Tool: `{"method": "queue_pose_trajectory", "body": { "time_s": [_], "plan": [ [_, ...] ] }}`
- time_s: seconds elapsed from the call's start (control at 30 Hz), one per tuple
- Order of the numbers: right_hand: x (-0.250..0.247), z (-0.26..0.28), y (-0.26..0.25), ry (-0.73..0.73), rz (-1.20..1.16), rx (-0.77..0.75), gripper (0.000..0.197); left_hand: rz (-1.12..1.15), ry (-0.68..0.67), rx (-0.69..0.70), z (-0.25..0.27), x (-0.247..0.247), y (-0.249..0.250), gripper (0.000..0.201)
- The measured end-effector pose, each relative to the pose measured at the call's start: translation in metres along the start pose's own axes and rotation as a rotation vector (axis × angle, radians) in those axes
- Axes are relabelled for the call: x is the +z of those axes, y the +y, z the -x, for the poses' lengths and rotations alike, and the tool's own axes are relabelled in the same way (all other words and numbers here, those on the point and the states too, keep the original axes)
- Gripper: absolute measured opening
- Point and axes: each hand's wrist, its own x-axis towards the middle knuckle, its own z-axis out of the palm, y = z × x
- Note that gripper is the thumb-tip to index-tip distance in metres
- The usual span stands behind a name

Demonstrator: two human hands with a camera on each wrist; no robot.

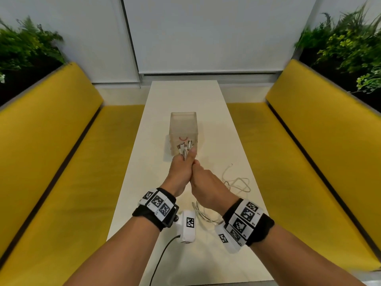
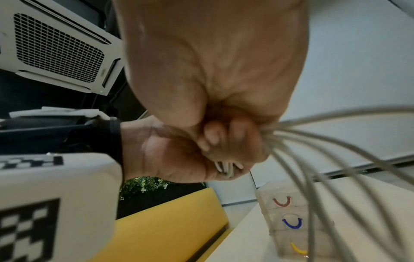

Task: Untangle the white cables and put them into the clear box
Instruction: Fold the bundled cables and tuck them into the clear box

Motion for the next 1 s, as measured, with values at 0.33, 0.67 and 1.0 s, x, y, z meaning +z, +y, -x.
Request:
{"method": "queue_pose_trajectory", "body": {
  "time_s": [0.33,0.67,1.0],
  "plan": [
    [-0.001,0.000,0.017,-0.066,-0.115,-0.053,0.036,0.381,0.199,-0.102,0.001,0.005,0.004,0.034],
    [0.013,0.011,0.068,-0.111,-0.428,-0.077,0.048,0.521,0.253,-0.061,-0.008,-0.015,0.023,0.029],
    [-0.026,0.003,0.068,-0.217,-0.274,-0.070,0.038,0.279,0.354,0.053,-0.014,-0.024,0.022,0.040]
  ]
}}
